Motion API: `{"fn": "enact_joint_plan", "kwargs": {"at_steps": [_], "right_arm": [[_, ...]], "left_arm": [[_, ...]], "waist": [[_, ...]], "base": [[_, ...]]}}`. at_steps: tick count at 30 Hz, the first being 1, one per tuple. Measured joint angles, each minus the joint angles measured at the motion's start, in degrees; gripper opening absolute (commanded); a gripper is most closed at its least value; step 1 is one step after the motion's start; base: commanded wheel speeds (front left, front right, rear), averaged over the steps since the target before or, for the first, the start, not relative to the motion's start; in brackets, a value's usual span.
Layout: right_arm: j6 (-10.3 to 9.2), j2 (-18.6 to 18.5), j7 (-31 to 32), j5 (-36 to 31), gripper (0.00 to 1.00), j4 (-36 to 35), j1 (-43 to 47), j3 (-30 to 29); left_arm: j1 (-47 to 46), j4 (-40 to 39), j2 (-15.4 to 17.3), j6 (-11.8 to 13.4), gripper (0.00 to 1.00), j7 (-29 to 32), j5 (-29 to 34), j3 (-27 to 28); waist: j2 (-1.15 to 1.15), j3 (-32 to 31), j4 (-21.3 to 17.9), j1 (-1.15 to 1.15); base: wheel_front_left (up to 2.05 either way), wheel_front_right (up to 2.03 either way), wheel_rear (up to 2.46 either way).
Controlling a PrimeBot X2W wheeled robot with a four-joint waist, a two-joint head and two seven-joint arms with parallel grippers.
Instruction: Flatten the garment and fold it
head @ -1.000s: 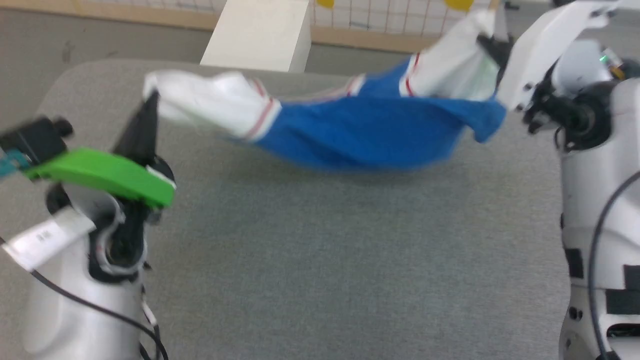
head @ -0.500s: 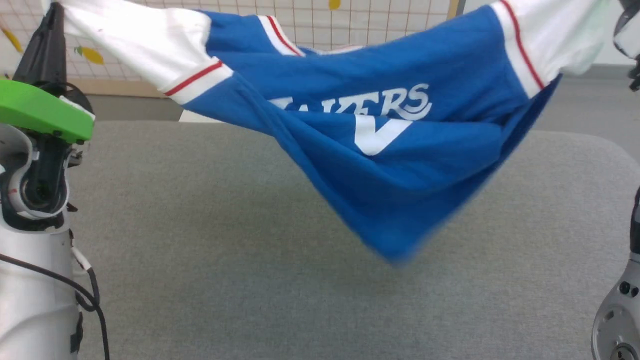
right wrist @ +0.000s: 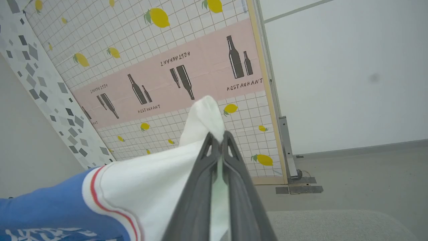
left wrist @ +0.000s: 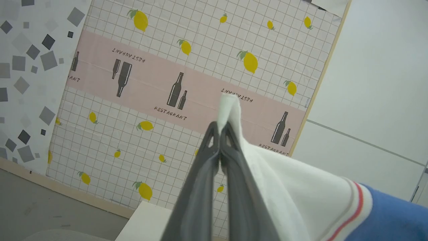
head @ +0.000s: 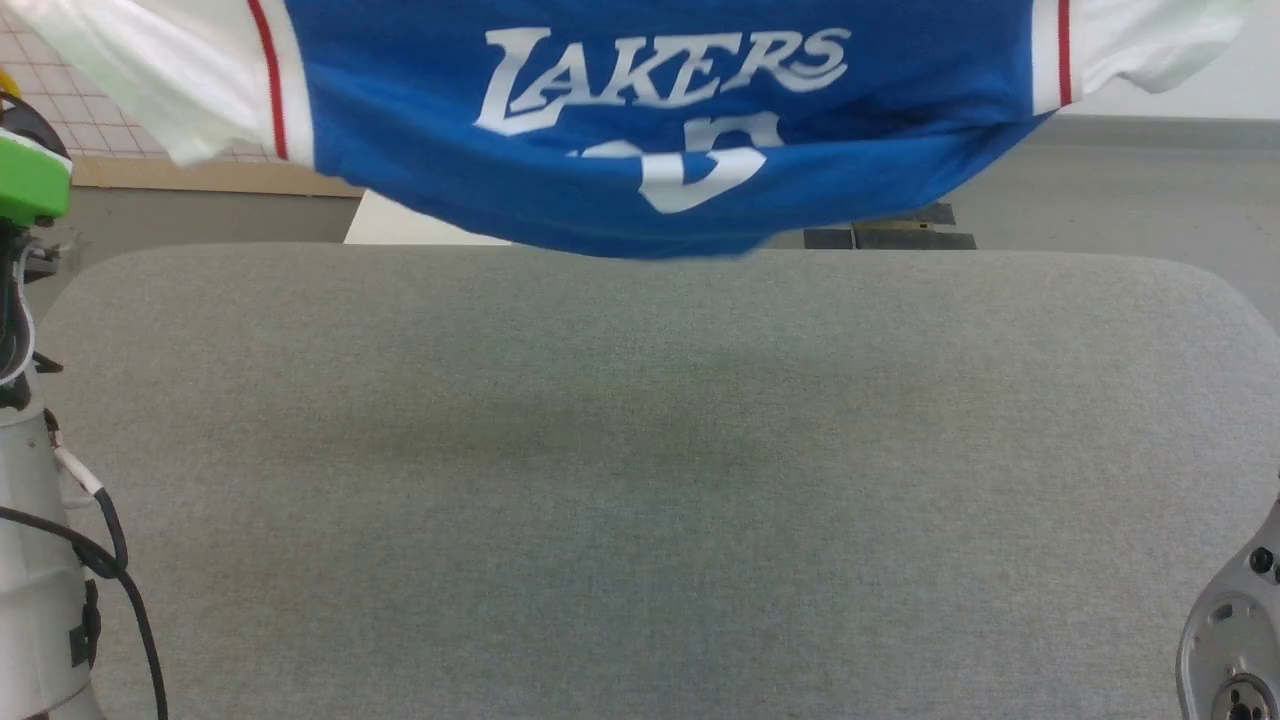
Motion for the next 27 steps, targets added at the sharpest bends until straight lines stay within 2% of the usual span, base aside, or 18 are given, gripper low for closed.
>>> {"fn": "enact_joint_plan", "kwargs": {"at_steps": [7,14,23,24,27], "right_arm": [[0.00,1.0,2.5,0.4,0.00,-1.1,1.4,2.7],[0.00,2.2,2.3,2.5,0.00,-1.0,11.5,6.9],[0.00,2.6,-5.9,4.5,0.00,6.0,21.4,16.8],[0.00,2.6,-8.5,5.0,0.00,9.7,23.8,19.4],[0.00,2.6,-10.9,4.1,0.00,13.4,25.9,20.9]], "left_arm": [[0.4,-0.2,-0.3,0.2,0.00,0.7,-0.1,-0.5],[7.9,2.9,-3.8,-0.3,0.00,-0.6,-1.4,-1.6],[16.8,11.8,-8.9,-2.1,0.00,-4.1,-3.2,-3.5],[19.0,15.8,-9.8,-2.5,0.00,-4.7,-3.0,-4.7],[20.1,19.4,-10.3,-2.7,0.00,-4.9,-2.5,-5.9]], "waist": [[0.00,2.2,-0.2,0.00],[0.00,6.0,-0.2,0.00],[0.00,11.7,-0.3,0.00],[0.00,13.5,0.0,0.00],[0.00,14.7,0.6,0.00]], "base": [[0.00,0.00,0.00],[0.00,0.00,0.00],[0.00,0.00,0.00],[0.00,0.00,0.00],[0.00,0.00,0.00]]}}
